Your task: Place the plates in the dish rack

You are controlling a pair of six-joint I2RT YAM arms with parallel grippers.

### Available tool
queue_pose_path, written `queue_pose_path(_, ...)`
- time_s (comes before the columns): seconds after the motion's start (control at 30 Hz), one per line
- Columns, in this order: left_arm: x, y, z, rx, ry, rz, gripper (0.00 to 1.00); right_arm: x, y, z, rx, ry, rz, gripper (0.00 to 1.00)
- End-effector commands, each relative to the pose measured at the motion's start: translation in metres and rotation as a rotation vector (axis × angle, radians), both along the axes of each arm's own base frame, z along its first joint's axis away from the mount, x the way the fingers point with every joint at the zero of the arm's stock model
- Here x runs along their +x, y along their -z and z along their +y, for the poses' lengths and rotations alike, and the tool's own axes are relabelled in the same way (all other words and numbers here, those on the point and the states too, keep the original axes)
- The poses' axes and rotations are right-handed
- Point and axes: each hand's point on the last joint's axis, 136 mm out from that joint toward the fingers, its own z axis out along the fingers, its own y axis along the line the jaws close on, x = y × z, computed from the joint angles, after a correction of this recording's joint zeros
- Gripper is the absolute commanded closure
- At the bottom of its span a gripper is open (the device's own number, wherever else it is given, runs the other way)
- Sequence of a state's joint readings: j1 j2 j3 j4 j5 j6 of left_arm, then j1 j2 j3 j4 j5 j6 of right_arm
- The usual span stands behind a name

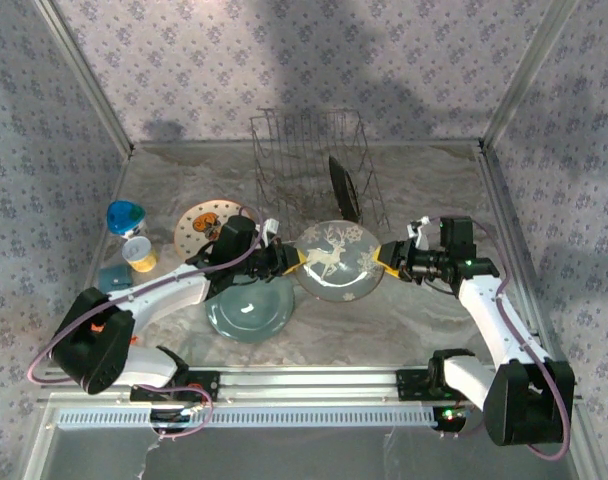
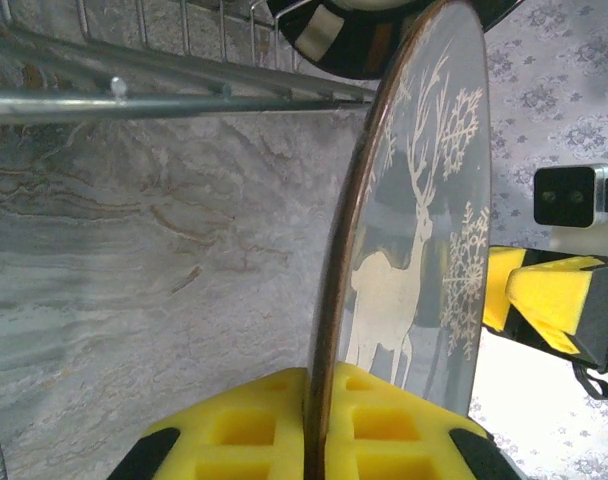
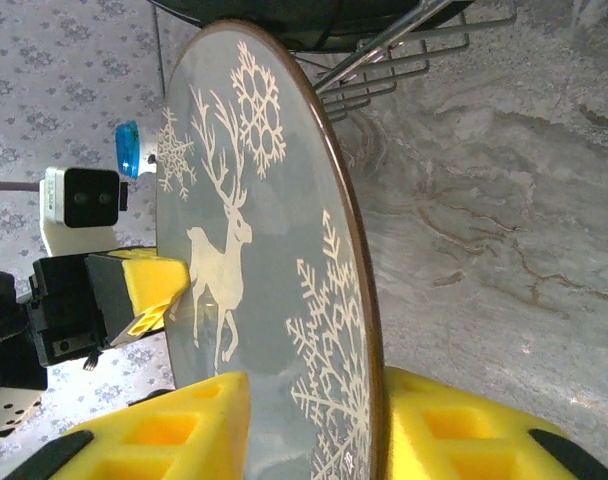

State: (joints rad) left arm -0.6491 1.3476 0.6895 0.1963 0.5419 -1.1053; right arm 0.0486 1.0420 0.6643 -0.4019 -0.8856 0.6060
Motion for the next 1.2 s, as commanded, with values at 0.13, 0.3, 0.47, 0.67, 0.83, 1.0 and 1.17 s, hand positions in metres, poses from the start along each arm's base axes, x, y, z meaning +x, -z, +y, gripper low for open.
queue_pose_path(0.13, 0.008, -0.05, -0.01, -0.084, 0.008, -0.105, 1.0, -0.005, -0.01, 0.011, 0.058, -0.073, -0.047, 0.51)
queue_pose_path(0.3, 0.01, -0.055, -0.009, -0.092, 0.001, -0.115, 1.0, -0.005, -0.005, 0.009, 0.051, -0.067, -0.036, 0.41)
queue_pose_path(0.47, 0.012, -0.06, -0.008, -0.099, -0.005, -0.125, 1.0, -0.004, -0.002, 0.008, 0.047, -0.07, -0.036, 0.31)
queue_pose_path(0.67, 0.015, -0.066, -0.009, -0.11, -0.01, -0.136, 1.0, -0.004, 0.003, 0.007, 0.047, -0.068, -0.024, 0.18)
queue_pose_path(0.83, 0.017, -0.07, -0.01, -0.116, -0.009, -0.141, 1.0, -0.004, 0.009, 0.005, 0.041, -0.065, -0.002, 0.09)
queue_pose_path(1.0, 0.019, -0.076, -0.011, -0.123, -0.009, -0.153, 1.0, -0.004, 0.015, 0.003, 0.024, -0.06, 0.013, 0.0)
queue_pose_path(1.17, 0.019, -0.078, -0.011, -0.123, 0.0, -0.164, 1.0, -0.004, 0.013, 0.003, 0.035, -0.07, 0.006, 0.01)
